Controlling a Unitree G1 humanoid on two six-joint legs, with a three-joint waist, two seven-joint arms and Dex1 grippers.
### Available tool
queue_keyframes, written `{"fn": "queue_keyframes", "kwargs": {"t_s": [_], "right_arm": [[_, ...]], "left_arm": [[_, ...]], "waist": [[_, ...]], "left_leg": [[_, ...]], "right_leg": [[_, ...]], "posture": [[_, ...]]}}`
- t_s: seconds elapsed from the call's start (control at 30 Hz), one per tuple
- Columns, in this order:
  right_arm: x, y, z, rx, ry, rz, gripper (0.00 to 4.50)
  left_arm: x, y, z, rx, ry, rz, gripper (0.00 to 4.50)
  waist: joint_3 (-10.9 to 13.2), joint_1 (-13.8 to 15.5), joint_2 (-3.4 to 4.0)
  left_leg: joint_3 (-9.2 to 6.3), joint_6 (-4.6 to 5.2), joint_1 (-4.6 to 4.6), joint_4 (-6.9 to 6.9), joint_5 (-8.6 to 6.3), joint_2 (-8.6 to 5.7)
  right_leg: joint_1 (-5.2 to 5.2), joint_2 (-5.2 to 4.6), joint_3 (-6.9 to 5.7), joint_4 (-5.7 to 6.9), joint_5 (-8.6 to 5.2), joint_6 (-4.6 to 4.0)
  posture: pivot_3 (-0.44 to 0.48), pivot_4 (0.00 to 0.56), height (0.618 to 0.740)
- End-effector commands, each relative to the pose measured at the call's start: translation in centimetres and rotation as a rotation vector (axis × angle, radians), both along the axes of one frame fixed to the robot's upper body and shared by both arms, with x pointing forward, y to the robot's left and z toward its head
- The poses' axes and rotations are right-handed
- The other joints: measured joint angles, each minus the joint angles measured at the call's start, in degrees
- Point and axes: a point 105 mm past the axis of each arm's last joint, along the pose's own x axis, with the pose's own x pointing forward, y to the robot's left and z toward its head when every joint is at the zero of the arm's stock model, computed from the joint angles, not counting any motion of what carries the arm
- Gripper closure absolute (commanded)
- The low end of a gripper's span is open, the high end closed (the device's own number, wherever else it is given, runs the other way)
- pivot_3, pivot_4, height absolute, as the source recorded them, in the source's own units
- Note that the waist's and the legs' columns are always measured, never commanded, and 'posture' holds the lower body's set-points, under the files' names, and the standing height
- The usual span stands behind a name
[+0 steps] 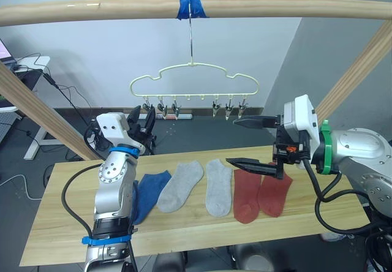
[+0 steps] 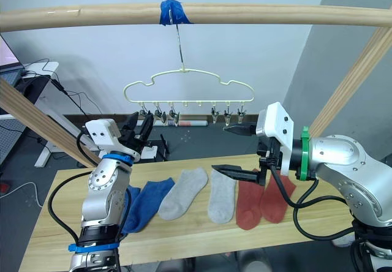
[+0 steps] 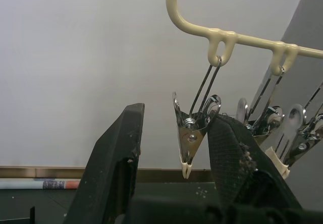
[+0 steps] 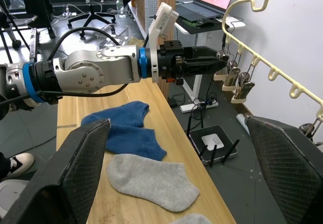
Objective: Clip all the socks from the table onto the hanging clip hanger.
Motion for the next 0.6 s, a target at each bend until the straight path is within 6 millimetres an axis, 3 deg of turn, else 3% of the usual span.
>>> {"fn": "queue_keyframes", "kwargs": {"t_s": [0.03, 0.6], "right_arm": [[-0.39, 0.02, 0.41, 0.007, -0.029, 0.017, 0.00], [-0.13, -0.01, 0.35, 0.003, -0.032, 0.012, 0.00]], "left_arm": [[-0.14, -0.42, 2.10, -0.003, -0.076, -0.010, 2.40], [-0.51, -0.76, 2.68, -0.010, -0.094, -0.015, 2.40]], "waist": [[0.1, 0.0, 0.00], [0.1, 0.1, 0.00]], "left_leg": [[0.00, 0.00, 0.00, 0.01, 0.00, 0.00], [0.00, 0.00, -0.02, 0.00, 0.00, 0.00]], "right_leg": [[0.00, 0.00, 0.00, 0.00, 0.00, 0.00], [-0.02, 0.00, 0.00, -0.01, 0.00, 0.01]], "posture": [[-0.313, 0.214, 0.740], [-0.302, 0.211, 0.740]]}}
